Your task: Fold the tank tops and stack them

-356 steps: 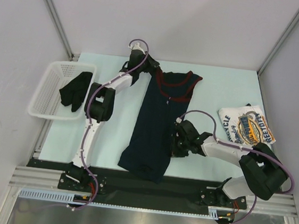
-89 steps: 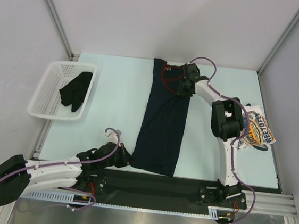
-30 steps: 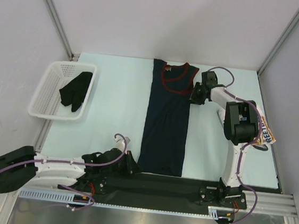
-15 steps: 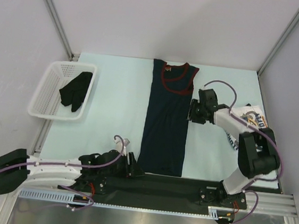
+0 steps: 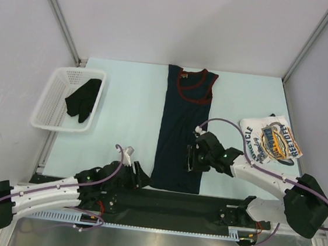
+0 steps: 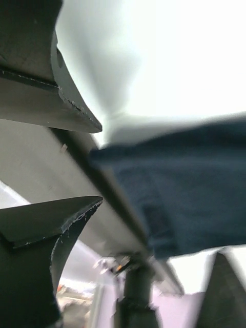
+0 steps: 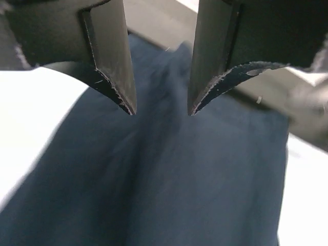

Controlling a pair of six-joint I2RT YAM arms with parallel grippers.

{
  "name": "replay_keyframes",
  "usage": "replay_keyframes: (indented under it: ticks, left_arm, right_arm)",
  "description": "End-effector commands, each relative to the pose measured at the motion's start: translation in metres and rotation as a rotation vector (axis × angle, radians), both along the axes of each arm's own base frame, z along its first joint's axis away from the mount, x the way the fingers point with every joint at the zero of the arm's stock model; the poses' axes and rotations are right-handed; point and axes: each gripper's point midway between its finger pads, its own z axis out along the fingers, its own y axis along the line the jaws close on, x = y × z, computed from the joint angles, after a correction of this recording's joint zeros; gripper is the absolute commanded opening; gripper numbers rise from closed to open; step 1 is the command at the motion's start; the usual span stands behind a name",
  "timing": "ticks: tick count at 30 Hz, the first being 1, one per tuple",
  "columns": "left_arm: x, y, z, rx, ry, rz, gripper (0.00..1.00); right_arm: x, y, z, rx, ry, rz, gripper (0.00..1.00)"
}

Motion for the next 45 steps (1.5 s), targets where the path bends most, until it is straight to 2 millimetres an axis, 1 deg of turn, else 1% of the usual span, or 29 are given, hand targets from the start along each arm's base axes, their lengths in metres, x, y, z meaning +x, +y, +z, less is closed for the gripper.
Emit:
replay_keyframes:
  ticks: [1, 2, 3, 6, 9, 10, 11, 12, 13, 14, 17, 20, 21, 23, 24, 26, 27, 31, 34, 37, 43, 45]
  left_arm:
    - [0.001, 0.027, -0.045, 0.148, 0.000, -0.009, 0.58]
    - [0.003, 0.026, -0.044, 0.150, -0.003, -0.017, 0.58]
    - [0.007, 0.022, -0.038, 0.153, -0.008, -0.023, 0.58]
    - [0.015, 0.020, -0.034, 0.175, -0.023, -0.028, 0.58]
    - [0.017, 0.020, -0.036, 0.197, -0.027, -0.036, 0.58]
    - [0.012, 0.018, -0.037, 0.192, -0.013, -0.062, 0.58]
    - [0.015, 0.014, -0.032, 0.172, -0.029, -0.061, 0.58]
    - [0.015, 0.015, -0.033, 0.175, -0.028, -0.060, 0.58]
    - [0.016, 0.015, -0.033, 0.176, -0.032, -0.060, 0.58]
    - [0.016, 0.015, -0.033, 0.177, -0.030, -0.059, 0.58]
    - [0.015, 0.016, -0.034, 0.182, -0.033, -0.061, 0.58]
    - [0.015, 0.017, -0.034, 0.187, -0.032, -0.064, 0.58]
    - [0.015, 0.016, -0.033, 0.187, -0.033, -0.065, 0.58]
    - [0.016, 0.016, -0.033, 0.189, -0.035, -0.065, 0.58]
    - [0.016, 0.015, -0.032, 0.188, -0.036, -0.069, 0.58]
    - [0.015, 0.015, -0.032, 0.190, -0.034, -0.071, 0.57]
    - [0.015, 0.015, -0.033, 0.193, -0.029, -0.075, 0.57]
    - [0.014, 0.014, -0.034, 0.201, -0.023, -0.086, 0.56]
    - [0.013, 0.012, -0.037, 0.204, -0.013, -0.095, 0.56]
    - [0.012, 0.012, -0.040, 0.211, -0.002, -0.101, 0.57]
    - [0.011, 0.010, -0.045, 0.219, 0.008, -0.113, 0.57]
    - [0.010, 0.010, -0.047, 0.223, 0.016, -0.120, 0.56]
  right_arm:
    - [-0.015, 0.014, 0.012, 0.035, 0.000, -0.031, 0.50]
    - [-0.017, 0.015, 0.010, 0.032, 0.006, -0.032, 0.51]
    - [-0.020, 0.015, 0.008, 0.023, 0.013, -0.031, 0.50]
    - [-0.024, 0.016, -0.001, 0.002, 0.029, -0.030, 0.49]
    - [-0.029, 0.016, -0.003, -0.008, 0.037, -0.030, 0.43]
    - [-0.031, 0.018, -0.002, -0.005, 0.038, -0.028, 0.41]
    - [-0.032, 0.018, -0.001, -0.004, 0.037, -0.031, 0.38]
    - [-0.033, 0.017, 0.000, -0.006, 0.034, -0.034, 0.35]
    - [-0.034, 0.017, 0.002, -0.004, 0.033, -0.035, 0.30]
    - [-0.035, 0.016, 0.002, -0.002, 0.034, -0.037, 0.18]
    - [-0.038, 0.016, 0.009, 0.009, 0.032, -0.036, 0.00]
    - [-0.044, 0.012, 0.015, 0.011, 0.035, -0.034, 0.00]
    - [-0.044, 0.007, 0.015, -0.006, 0.028, -0.054, 0.00]
    - [-0.047, 0.003, 0.019, -0.003, 0.027, -0.064, 0.00]
    - [-0.053, -0.002, 0.014, -0.019, 0.046, -0.063, 0.00]
    - [-0.060, -0.003, 0.012, -0.020, 0.064, -0.054, 0.00]
    - [-0.067, -0.004, 0.008, -0.030, 0.075, -0.036, 0.00]
    - [-0.081, -0.001, 0.000, -0.038, 0.094, -0.021, 0.00]
    - [-0.088, -0.002, -0.009, -0.051, 0.109, -0.025, 0.00]
    - [-0.089, -0.005, -0.016, -0.052, 0.111, -0.039, 0.00]
    - [-0.084, -0.008, -0.025, -0.082, 0.100, -0.057, 0.05]
    - [-0.082, -0.008, -0.027, -0.086, 0.096, -0.055, 0.16]
